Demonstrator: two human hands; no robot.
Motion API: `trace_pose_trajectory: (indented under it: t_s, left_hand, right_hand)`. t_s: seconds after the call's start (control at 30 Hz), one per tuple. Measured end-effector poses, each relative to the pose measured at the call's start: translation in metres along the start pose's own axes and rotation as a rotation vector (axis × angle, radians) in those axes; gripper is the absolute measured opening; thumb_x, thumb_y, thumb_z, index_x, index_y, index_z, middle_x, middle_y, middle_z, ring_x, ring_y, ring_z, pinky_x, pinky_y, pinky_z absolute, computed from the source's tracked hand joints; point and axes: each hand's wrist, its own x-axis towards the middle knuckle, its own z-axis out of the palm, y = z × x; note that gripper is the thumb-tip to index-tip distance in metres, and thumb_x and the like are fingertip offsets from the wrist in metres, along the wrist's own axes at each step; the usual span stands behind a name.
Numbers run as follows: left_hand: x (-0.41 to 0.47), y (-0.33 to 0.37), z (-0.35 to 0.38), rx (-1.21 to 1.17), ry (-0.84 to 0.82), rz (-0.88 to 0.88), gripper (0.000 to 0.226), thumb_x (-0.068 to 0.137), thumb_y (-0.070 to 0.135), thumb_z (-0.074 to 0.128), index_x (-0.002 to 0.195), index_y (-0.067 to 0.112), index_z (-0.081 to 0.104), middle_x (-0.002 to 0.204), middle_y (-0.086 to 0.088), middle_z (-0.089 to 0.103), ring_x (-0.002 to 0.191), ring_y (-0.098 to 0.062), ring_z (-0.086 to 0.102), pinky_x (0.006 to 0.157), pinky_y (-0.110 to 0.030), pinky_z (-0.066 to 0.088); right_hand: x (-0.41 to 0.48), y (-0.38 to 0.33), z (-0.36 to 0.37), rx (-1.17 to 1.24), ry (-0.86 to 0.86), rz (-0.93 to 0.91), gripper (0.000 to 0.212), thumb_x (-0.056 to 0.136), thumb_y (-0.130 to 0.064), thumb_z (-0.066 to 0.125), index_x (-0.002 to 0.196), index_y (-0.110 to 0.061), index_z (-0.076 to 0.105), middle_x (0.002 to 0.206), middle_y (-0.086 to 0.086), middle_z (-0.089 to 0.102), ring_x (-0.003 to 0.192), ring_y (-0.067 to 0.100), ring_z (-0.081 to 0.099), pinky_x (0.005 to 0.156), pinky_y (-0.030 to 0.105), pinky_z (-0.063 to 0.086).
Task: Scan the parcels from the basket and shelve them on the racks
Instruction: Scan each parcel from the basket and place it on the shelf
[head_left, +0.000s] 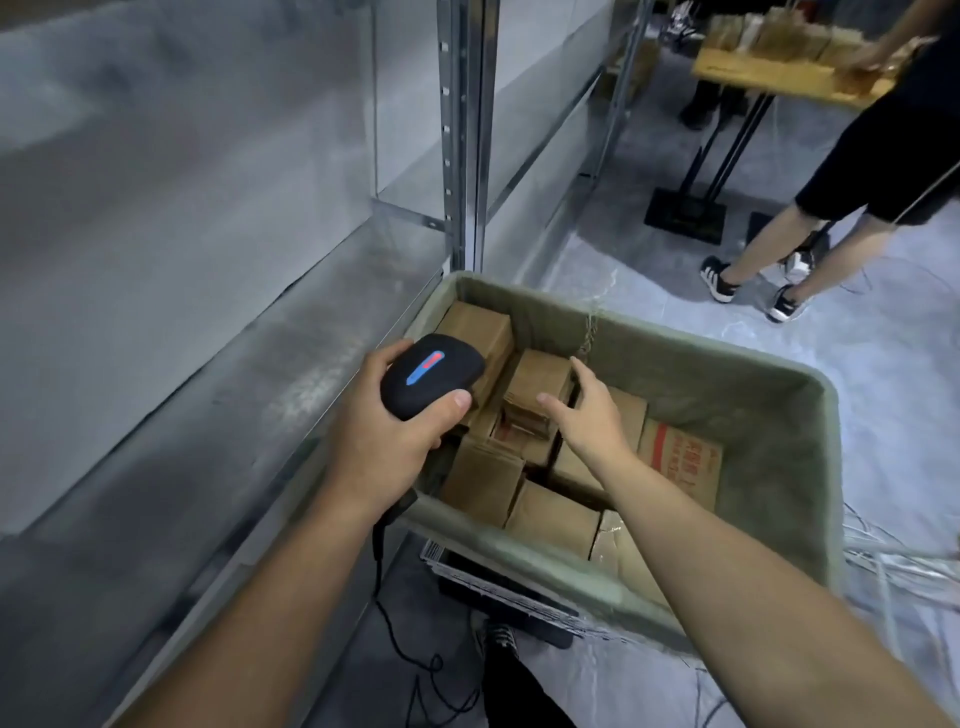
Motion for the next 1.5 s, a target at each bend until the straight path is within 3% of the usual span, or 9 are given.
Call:
trace_pose_trajectory:
  t_s: [0.17, 0.23, 0.37, 0.5, 0.6, 0.83, 1.1, 1.23, 1.5]
  left_hand:
    - [0.031, -0.021, 0.011, 0.094, 0.020, -0.081, 0.069, 0.058, 0.058, 0.080, 0.122, 0.048, 0.057, 0.106, 0.025, 0.068, 0.094, -0.012, 0.072, 0.082, -0.045, 0.062]
    - [0.045, -0.028, 0.017, 0.109, 0.027, -0.113, 0.071, 0.060, 0.057, 0.080, 0.126, 0.045, 0.056, 0.108, 0.021, 0.068, 0.096, -0.011, 0.071, 0.085, -0.048, 0.062]
    - [0.070, -0.040, 0.029, 0.107, 0.007, -0.183, 0.066, 0.059, 0.060, 0.080, 0.119, 0.055, 0.052, 0.115, 0.012, 0.066, 0.099, -0.017, 0.070, 0.082, -0.045, 0.063]
    - [0.090, -0.050, 0.034, 0.109, -0.023, -0.240, 0.065, 0.066, 0.046, 0.081, 0.123, 0.050, 0.049, 0.117, 0.014, 0.062, 0.102, -0.010, 0.068, 0.078, -0.031, 0.062]
    - [0.103, -0.060, 0.037, 0.075, 0.013, -0.291, 0.062, 0.065, 0.047, 0.083, 0.120, 0.050, 0.053, 0.116, 0.009, 0.066, 0.097, -0.013, 0.070, 0.075, -0.029, 0.060]
    - [0.110, -0.064, 0.045, 0.063, 0.046, -0.309, 0.050, 0.080, 0.028, 0.085, 0.113, 0.049, 0.054, 0.111, 0.007, 0.068, 0.091, -0.013, 0.070, 0.069, -0.020, 0.057]
    - [0.091, -0.053, 0.047, 0.043, 0.018, -0.269, 0.054, 0.085, 0.022, 0.081, 0.129, 0.036, 0.053, 0.110, 0.006, 0.065, 0.082, -0.014, 0.069, 0.059, -0.013, 0.053]
    - [0.074, -0.050, 0.049, 0.030, -0.013, -0.242, 0.056, 0.083, 0.022, 0.083, 0.131, 0.030, 0.056, 0.105, 0.006, 0.068, 0.067, -0.005, 0.068, 0.057, -0.016, 0.053]
    - [0.044, -0.058, 0.046, 0.009, -0.067, -0.232, 0.062, 0.071, 0.038, 0.082, 0.128, 0.032, 0.058, 0.103, -0.004, 0.072, 0.064, -0.010, 0.068, 0.057, -0.021, 0.053]
  right_hand:
    - [0.048, 0.015, 0.034, -0.051, -0.066, 0.070, 0.074, 0.094, -0.036, 0.070, 0.157, -0.019, 0.034, 0.162, 0.008, 0.031, 0.149, 0.025, 0.030, 0.119, 0.035, 0.026]
    - [0.070, 0.022, 0.048, -0.099, -0.084, 0.092, 0.073, 0.094, -0.038, 0.069, 0.156, -0.019, 0.035, 0.162, 0.008, 0.031, 0.149, 0.026, 0.029, 0.120, 0.037, 0.026]
    - [0.108, 0.036, 0.075, -0.227, -0.117, 0.132, 0.072, 0.095, -0.043, 0.066, 0.156, -0.023, 0.034, 0.164, 0.008, 0.027, 0.150, 0.030, 0.024, 0.120, 0.049, 0.027]
    - [0.131, 0.047, 0.095, -0.338, -0.146, 0.270, 0.078, 0.094, -0.052, 0.064, 0.158, -0.036, 0.022, 0.169, 0.007, 0.005, 0.155, 0.029, -0.006, 0.122, 0.060, 0.010]
    - [0.137, 0.050, 0.101, -0.383, -0.127, 0.336, 0.083, 0.092, -0.056, 0.064, 0.158, -0.040, 0.016, 0.169, 0.004, -0.004, 0.154, 0.024, -0.017, 0.119, 0.065, 0.015]
    - [0.140, 0.061, 0.093, -0.209, 0.098, 0.446, 0.084, 0.089, -0.041, 0.072, 0.155, -0.043, 0.020, 0.166, 0.004, -0.004, 0.153, 0.033, -0.004, 0.116, 0.062, 0.022]
    - [0.103, 0.080, 0.055, 0.084, 0.136, 0.380, 0.079, 0.091, -0.031, 0.069, 0.155, -0.047, 0.026, 0.165, 0.004, 0.008, 0.145, 0.039, 0.027, 0.120, 0.045, 0.028]
    - [0.065, 0.095, 0.029, 0.214, 0.089, 0.358, 0.081, 0.091, -0.031, 0.072, 0.156, -0.044, 0.025, 0.162, 0.005, 0.012, 0.147, 0.026, 0.028, 0.120, 0.037, 0.027]
    - [0.010, 0.129, -0.013, 0.250, 0.075, 0.379, 0.084, 0.095, -0.028, 0.069, 0.156, -0.051, 0.015, 0.163, 0.003, 0.014, 0.148, 0.025, 0.025, 0.123, 0.048, 0.024]
